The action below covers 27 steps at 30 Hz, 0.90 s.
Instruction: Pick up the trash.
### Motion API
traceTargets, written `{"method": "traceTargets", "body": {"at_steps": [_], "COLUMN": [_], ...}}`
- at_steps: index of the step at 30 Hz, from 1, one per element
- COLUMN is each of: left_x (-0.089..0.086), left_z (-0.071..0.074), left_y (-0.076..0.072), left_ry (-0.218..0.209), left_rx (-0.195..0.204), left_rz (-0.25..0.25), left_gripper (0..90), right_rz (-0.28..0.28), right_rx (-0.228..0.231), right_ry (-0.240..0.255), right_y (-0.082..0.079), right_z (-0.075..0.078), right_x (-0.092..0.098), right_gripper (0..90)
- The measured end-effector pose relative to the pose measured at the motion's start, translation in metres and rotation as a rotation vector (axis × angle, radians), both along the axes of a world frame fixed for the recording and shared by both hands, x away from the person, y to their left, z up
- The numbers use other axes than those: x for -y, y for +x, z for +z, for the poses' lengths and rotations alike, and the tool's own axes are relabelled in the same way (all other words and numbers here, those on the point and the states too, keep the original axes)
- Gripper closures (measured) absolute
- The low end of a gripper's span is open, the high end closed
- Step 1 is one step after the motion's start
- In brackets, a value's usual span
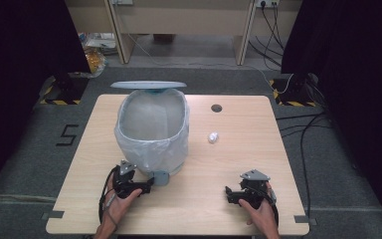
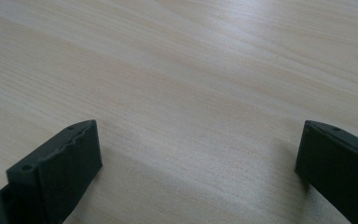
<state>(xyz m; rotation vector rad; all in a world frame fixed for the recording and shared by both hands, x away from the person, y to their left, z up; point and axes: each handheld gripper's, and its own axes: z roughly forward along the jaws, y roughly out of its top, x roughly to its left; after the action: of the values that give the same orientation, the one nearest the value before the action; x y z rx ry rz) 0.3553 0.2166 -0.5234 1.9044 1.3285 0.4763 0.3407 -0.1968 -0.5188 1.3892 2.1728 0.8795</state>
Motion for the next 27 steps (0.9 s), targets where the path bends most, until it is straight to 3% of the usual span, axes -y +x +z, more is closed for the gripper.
{"method": "traceTargets", "body": {"at_steps": [6, 8, 9, 11, 13, 19, 27], "left_x": [0.000, 0.000, -0.002, -0.001, -0.001, -0.001, -0.001], "left_z": [0.000, 0.000, 0.000, 0.000, 0.000, 0.000, 0.000], "left_y": [0.000, 0.000, 0.001, 0.001, 0.001, 0.001, 0.001], "left_ry": [0.000, 0.000, -0.001, -0.013, -0.013, -0.004, -0.014], "left_rx": [-0.001, -0.002, -0.012, -0.010, -0.009, -0.011, -0.010], "left_rz": [0.000, -0.001, -0.008, -0.001, -0.001, -0.005, 0.000], "left_gripper": [0.0, 0.0, 0.0, 0.0, 0.0, 0.0, 0.0], "right_rz": [-0.002, -0.018, -0.047, -0.054, -0.045, -0.039, -0.045], "right_rx": [-0.002, 0.018, 0.035, 0.044, 0.097, 0.132, 0.153], "right_ry": [0.005, 0.033, 0.081, 0.091, 0.109, 0.066, 0.070], "right_y": [0.000, 0.001, 0.003, 0.004, 0.008, 0.021, 0.045], "right_z": [0.000, 0.001, 0.004, 0.005, 0.012, 0.025, 0.039], "right_x": [0.001, 0.003, 0.005, 0.005, 0.005, -0.003, -0.013], "right_gripper": [1.9, 13.9, 18.9, 14.2, 15.6, 16.0, 19.0]}}
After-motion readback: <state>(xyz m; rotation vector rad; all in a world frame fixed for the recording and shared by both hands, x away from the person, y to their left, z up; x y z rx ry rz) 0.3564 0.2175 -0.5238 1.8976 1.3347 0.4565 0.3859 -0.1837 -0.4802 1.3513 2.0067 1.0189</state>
